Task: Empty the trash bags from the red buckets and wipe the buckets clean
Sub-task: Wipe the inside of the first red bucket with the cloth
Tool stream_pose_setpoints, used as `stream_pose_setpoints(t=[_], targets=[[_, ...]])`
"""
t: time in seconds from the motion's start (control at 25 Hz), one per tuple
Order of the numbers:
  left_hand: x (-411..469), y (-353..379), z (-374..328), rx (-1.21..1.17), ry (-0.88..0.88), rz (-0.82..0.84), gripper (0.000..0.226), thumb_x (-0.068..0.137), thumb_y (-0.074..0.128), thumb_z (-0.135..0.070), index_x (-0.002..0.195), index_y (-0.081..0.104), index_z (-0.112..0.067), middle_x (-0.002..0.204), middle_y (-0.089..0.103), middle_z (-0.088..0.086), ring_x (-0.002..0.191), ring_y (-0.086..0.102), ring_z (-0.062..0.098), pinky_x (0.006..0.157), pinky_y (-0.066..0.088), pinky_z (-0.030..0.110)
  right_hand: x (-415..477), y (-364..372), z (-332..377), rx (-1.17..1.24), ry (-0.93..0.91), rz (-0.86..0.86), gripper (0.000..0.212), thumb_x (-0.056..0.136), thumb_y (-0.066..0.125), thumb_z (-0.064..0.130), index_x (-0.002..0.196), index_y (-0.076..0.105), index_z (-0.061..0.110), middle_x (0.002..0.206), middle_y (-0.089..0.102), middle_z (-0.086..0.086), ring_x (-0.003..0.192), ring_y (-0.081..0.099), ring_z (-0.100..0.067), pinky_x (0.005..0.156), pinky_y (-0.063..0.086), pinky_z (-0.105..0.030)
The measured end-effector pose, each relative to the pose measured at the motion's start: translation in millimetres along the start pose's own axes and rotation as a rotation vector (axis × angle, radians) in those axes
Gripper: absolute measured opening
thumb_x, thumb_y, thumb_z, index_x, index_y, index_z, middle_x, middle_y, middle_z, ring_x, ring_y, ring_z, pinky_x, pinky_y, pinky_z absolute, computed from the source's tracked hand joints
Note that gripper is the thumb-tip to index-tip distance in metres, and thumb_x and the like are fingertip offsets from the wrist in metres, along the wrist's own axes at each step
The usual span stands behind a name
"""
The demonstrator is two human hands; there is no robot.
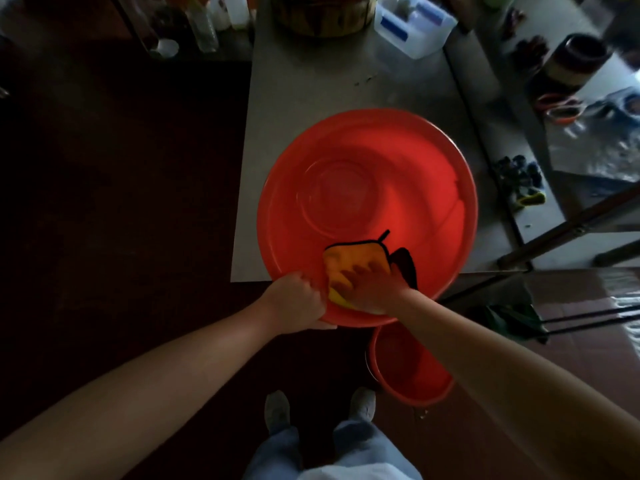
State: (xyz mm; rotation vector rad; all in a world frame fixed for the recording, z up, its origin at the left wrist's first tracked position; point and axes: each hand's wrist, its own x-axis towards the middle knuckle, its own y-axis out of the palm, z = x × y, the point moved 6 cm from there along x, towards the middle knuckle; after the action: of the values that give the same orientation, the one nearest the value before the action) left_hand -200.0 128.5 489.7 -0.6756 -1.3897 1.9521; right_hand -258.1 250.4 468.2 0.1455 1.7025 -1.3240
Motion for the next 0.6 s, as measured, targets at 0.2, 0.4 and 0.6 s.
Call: stream_pose_setpoints(t=[0.2,0.4,0.6], targets=[[1,-1,5,-0.084,-0.008,0.026,0.077,0.091,0.03,-0.076,0.064,0.066,-0.014,0.063,0.066,0.006,0.056,0.064,0.024,0.064,0.051,0.032,-24,11,-3,-0.036,0.01,0.01,0.071,0.089,-0.003,0.07,0.157,0.004,0.05,0.169,0.005,0.005,0.153,0.005,-0.039,0.112,0.006,-0.074],[2,-2,4,-0.082,0.029,0.004,0.078,0.094,0.027,-0.076,0.063,0.065,-0.016,0.06,0.065,0.004,0.055,0.063,0.023,0.061,0.049,0.03,-7,-4,0,-0.04,-0.013,-0.036,0.052,0.103,0.014,0.06,0.154,0.005,0.053,0.168,0.007,0.005,0.152,0.007,-0.04,0.113,0.012,-0.073],[1,5,-3,-0.1,0.028,-0.016,0.075,0.096,0.026,-0.074,0.066,0.064,-0.017,0.064,0.066,0.004,0.058,0.063,0.023,0.062,0.05,0.031,47,-10,-14,0.08,0.051,-0.119,0.053,0.108,0.017,0.052,0.159,0.016,0.038,0.164,0.022,-0.004,0.148,0.021,-0.041,0.115,0.018,-0.063]])
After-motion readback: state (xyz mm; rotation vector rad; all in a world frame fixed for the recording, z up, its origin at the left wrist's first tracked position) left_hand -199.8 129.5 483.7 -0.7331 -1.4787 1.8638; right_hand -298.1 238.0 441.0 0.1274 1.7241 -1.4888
